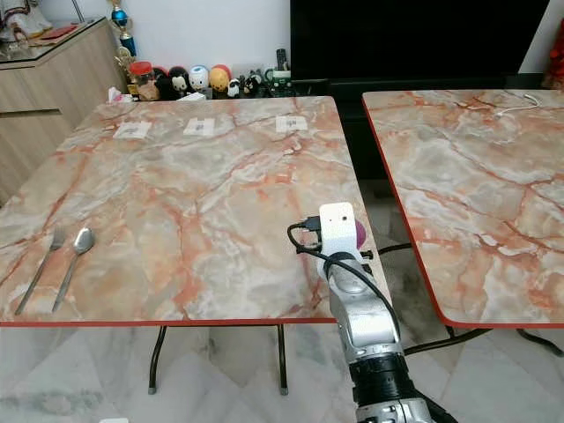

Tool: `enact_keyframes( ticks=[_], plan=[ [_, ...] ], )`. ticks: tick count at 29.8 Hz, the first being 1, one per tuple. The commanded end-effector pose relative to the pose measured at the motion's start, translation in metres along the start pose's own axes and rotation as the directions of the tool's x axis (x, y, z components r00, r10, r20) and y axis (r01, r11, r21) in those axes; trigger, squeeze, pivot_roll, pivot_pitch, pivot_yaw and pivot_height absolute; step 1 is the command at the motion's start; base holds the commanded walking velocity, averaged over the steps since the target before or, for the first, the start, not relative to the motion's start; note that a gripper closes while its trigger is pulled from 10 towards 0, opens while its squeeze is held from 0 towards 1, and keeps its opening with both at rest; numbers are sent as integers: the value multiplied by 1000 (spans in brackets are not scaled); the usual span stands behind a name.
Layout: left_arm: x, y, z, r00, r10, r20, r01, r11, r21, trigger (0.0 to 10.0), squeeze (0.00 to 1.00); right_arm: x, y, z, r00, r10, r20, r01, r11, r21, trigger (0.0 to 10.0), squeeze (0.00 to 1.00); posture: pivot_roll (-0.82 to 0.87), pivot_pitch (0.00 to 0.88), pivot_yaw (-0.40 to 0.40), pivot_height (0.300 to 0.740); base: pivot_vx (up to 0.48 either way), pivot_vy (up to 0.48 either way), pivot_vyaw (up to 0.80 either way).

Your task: Setting the table

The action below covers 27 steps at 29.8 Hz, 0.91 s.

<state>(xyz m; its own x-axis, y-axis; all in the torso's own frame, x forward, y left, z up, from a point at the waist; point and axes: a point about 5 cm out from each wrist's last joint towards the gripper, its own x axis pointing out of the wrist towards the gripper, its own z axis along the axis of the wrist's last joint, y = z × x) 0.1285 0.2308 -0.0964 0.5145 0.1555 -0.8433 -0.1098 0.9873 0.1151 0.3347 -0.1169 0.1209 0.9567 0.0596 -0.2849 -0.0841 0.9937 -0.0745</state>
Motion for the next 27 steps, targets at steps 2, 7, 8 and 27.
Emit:
enact_keyframes(
  ticks=[2,7,8,27],
  plan=[
    [0,4,-1,1000,5,-7,-5,1000,15,10000,0,1,0,11,996,-6,89,3,999,42,0,0,-82,0,38,740,0,0,0],
    [0,5,-1,1000,8,-4,-8,1000,13,10000,0,-8,-11,39,934,-87,347,38,989,146,10000,0,-83,0,37,740,0,0,0],
    [0,5,-1,1000,8,-4,-8,1000,13,10000,0,-9,-14,40,926,-101,363,45,986,162,10000,0,-82,0,36,740,0,0,0],
    [-1,5,0,1000,16,1,-16,998,53,10000,0,-13,-29,35,880,-181,439,105,976,192,10000,0,-92,0,28,740,0,-168,0]
  ],
)
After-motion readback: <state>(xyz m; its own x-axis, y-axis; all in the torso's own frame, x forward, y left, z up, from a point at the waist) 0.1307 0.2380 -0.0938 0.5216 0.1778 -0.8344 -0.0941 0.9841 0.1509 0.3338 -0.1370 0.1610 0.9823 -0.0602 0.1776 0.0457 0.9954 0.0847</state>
